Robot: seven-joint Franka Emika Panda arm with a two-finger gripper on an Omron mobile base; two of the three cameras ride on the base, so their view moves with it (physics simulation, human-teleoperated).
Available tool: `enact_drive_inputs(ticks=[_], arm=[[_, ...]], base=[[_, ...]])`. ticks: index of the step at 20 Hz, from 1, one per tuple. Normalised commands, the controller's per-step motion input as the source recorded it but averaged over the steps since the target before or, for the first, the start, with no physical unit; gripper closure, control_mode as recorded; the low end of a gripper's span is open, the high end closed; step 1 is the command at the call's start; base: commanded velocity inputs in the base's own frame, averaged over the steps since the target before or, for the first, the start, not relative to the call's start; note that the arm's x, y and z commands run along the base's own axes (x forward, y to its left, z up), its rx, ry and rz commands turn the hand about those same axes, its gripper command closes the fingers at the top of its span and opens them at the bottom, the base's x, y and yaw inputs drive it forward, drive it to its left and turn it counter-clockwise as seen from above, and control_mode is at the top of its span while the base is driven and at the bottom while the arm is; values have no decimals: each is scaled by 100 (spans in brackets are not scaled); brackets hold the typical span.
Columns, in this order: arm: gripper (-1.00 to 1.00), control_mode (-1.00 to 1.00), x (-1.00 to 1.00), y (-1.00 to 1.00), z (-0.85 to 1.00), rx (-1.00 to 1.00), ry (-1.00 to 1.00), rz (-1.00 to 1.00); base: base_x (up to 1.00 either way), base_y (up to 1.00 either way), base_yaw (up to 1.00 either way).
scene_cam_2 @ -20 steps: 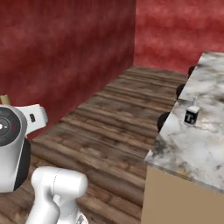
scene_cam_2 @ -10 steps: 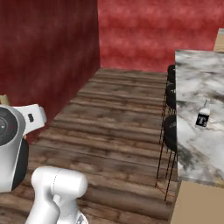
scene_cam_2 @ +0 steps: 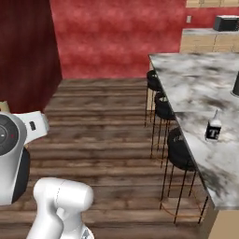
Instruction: Get the candle and the liquor from the cabinet and move them to the dining counter.
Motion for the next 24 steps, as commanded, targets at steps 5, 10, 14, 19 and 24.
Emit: enact_drive_inputs(ticks=[5,10,14,19,24], arm=[[100,100,0,0,0,0,0,0],[100,100,0,0,0,0,0,0],[100,100,0,0,0,0,0,0],[100,100,0,0,0,0,0,0],[100,100,0,0,0,0,0,0]], base=[[67,52,-49],[61,54,-51],[57,51,-52],[54,55,-53],[52,55,-53]])
